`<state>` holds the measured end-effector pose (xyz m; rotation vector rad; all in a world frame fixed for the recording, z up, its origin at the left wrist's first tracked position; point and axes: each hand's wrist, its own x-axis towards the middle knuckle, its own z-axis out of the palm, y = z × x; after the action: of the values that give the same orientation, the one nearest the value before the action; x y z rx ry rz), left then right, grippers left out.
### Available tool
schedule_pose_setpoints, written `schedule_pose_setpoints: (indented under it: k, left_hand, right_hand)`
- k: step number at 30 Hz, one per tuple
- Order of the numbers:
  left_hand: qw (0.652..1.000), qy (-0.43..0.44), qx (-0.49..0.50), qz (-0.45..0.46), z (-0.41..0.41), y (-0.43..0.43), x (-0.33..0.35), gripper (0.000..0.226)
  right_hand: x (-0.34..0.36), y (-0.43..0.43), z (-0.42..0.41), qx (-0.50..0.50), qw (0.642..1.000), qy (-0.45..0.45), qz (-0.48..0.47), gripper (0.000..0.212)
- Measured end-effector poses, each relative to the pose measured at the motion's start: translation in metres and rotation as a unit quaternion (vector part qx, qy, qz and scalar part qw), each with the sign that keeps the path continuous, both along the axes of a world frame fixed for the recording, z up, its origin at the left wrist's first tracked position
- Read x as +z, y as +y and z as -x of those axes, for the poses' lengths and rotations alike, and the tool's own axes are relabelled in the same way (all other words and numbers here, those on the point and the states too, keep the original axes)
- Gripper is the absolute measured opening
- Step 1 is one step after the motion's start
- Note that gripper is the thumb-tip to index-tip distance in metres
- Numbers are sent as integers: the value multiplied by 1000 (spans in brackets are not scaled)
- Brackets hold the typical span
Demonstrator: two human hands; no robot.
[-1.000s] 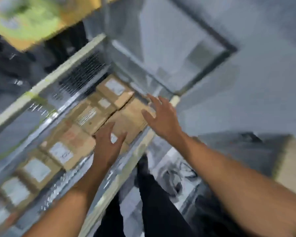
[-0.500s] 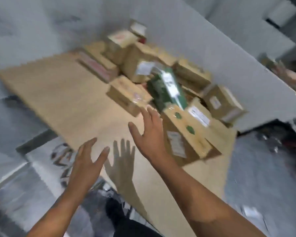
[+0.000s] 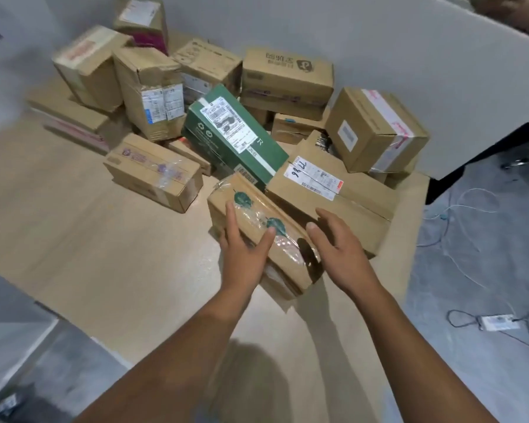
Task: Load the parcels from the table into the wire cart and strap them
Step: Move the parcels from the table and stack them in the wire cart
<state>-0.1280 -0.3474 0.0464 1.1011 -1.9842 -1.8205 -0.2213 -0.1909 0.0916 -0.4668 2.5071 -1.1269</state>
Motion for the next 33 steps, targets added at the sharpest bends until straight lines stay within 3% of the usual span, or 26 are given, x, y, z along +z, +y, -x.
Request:
schedule_pose_setpoints:
  k: [4,8,10,12,14,18,20,24,27,31,33]
  left_hand:
    - [987,87,11,-134,-35,-7,-21,92]
    - [971,111,73,-199,-63,-9,-17,95]
    - [973,94,103,-185,-78,-12,-9,111]
    - [977,82,131,-150,-100,-23,-1,122]
    - [972,97,172,-124,-137,-40,4,119]
    - [954,137,249,-92,-266,-76,14,109]
    - [934,159,300,-111,-350,-85,16,106]
    - [904,158,387,-85,-532,-66,18,91]
    - [886,143,437,-55,-650,-26,5,89]
    - [802,160,575,-21,-768,30,-21,96]
    - [780,151,607,-15,-812,54,-30,90]
  right_hand:
    - [-17,0,16,23,995,-94,12,60]
    - [-43,-28,-2,130,969,-205,-42,47]
    - [-48,-48,-30,170,964,-201,-25,43]
    - [-44,-71,-61,177,966,-190,-5,61]
    - [-38,-94,-93,212,960,-183,-14,76]
    - [-22,-157,-168,303,945,-116,-32,68]
    - [-15,-195,-216,332,936,-116,-21,78]
    - [-10,-263,-352,487,844,-223,-27,91]
    - [-18,-299,-466,629,754,-187,-34,78]
    - [-20,-328,-625,788,592,-150,-76,60]
    - [-23,-336,-699,837,528,-115,-84,54]
